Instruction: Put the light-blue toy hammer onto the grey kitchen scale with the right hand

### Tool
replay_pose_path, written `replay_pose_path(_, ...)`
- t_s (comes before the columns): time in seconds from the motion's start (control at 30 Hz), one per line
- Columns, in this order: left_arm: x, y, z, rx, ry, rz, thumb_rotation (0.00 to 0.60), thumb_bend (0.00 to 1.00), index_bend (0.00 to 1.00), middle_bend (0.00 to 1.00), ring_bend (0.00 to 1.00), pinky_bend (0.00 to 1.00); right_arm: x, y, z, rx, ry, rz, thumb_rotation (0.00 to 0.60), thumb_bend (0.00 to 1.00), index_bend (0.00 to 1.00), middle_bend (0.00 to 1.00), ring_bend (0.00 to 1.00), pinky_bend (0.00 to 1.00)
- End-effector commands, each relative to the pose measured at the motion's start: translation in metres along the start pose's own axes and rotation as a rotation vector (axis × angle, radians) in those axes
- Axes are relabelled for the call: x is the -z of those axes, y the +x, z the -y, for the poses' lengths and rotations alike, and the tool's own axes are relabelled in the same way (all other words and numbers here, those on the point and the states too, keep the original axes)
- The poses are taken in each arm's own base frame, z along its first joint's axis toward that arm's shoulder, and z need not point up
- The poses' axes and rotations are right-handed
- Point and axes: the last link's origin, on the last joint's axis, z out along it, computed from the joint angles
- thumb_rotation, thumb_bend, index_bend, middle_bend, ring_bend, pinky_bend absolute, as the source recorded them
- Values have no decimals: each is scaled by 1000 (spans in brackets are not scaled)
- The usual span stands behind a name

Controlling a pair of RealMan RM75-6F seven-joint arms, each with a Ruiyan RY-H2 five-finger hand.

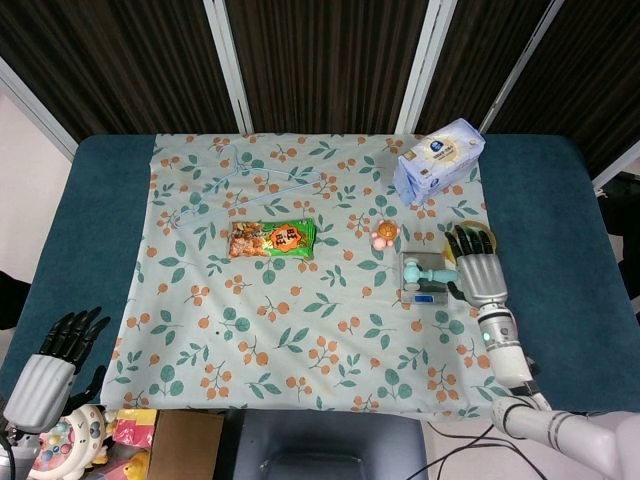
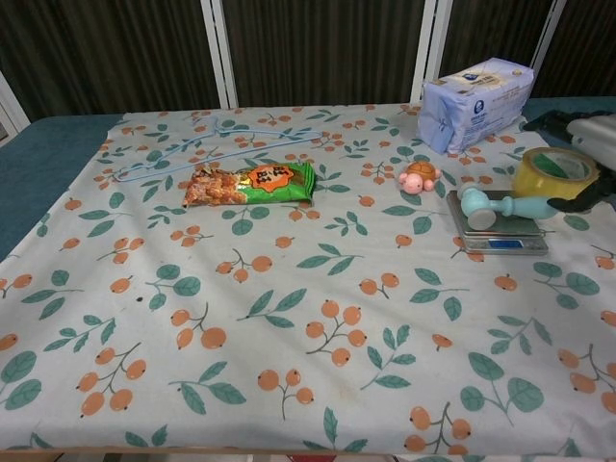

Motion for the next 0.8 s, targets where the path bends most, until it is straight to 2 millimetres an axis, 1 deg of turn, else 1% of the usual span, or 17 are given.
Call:
replay_pose_path(0.03,-1,0,0,-2,1,-1,600,500,0,0,7,88,38,19,-27,-65,-23,-43,600,390,32,55,24,62)
replay_pose_path(0.07,-2,-1,1,-3,2,-1,600,500,0,0,6,88,53,21,-33,-67,-37,-28,600,369,16,31,8,30)
replay_pose_path(0.1,-3,-1,1,-4,1,-2,600,500,0,0,6,88,76,25,-39,-52,-50,-16,600,354,9,21,3,18)
replay_pose_path(0.13,-4,-1,0,-5,-4,-4,600,499,0,0,6,88,93,28,-42,-37,-59,-23,600,324,1,8,0,3)
replay_pose_path(0.17,-5,-1,-1,-6,-5,-4,600,500,0,0,6,88,110,31,-45,-22,-69,-41,600,291,0,0,0,0)
replay_pose_path(0.2,-5,-1,-1,-8,-5,-3,600,500,0,0,6,88,132,33,-47,-9,-79,-68,600,266,0,0,0,0)
replay_pose_path(0.3,-5,-3,0,-11,-2,2,600,500,0,0,7,88,174,32,-48,-24,-72,-96,600,246,0,0,0,0)
replay_pose_path(0.33,-5,-3,0,-9,-1,1,600,500,0,0,6,88,183,34,-48,-28,-61,-103,600,245,0,0,0,0)
replay_pose_path(0.4,-6,-3,0,-9,-5,-2,600,500,0,0,6,87,197,42,-44,-49,-28,-164,600,244,0,0,0,0)
replay_pose_path(0.5,-5,-5,-1,-11,-11,2,600,500,0,0,6,88,207,43,-41,-50,14,-194,600,244,0,0,0,0)
replay_pose_path(0.57,-5,-6,-2,-13,-14,5,600,500,0,0,6,88,208,42,-42,-44,18,-185,600,243,0,0,0,0)
replay_pose_path(0.8,-3,-4,0,-16,-3,2,600,500,0,0,7,88,202,41,-48,-52,-10,-161,600,243,0,0,0,0)
